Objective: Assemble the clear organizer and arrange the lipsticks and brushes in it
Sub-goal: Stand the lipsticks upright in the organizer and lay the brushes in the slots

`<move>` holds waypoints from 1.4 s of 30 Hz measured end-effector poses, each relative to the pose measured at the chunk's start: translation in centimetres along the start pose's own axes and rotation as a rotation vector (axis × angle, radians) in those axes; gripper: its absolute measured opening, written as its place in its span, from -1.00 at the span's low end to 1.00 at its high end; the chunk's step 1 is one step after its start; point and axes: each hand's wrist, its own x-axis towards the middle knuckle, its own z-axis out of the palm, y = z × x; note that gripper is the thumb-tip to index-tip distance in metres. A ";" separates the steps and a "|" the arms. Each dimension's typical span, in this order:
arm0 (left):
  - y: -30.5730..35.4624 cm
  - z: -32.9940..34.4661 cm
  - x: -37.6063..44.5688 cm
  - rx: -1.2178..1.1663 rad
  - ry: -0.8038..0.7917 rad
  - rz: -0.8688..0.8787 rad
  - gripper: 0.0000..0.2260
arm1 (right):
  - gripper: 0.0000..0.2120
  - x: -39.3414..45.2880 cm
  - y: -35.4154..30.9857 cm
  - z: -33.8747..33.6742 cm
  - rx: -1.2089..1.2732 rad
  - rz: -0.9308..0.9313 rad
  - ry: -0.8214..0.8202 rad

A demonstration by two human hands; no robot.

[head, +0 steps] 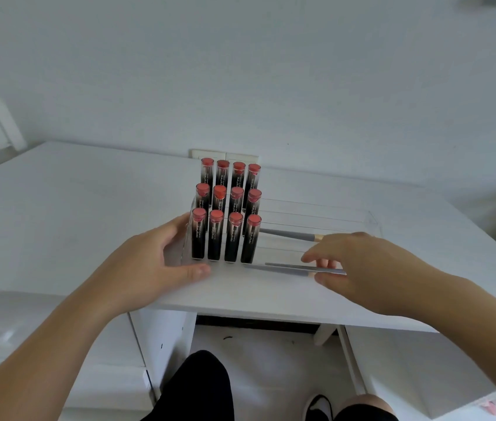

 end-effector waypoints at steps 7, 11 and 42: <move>-0.3 0.1 0.1 0.000 0.011 0.011 -0.28 | -0.78 -0.5 -0.2 0.1 -0.195 -0.036 -0.014; -0.5 0.2 0.2 -0.002 0.021 0.023 -0.27 | -0.83 -0.6 -0.4 0.4 -0.231 -0.027 0.033; -0.1 0.2 0.1 0.000 0.022 -0.004 -0.19 | -0.90 -1.4 -0.7 0.9 -0.138 0.092 0.185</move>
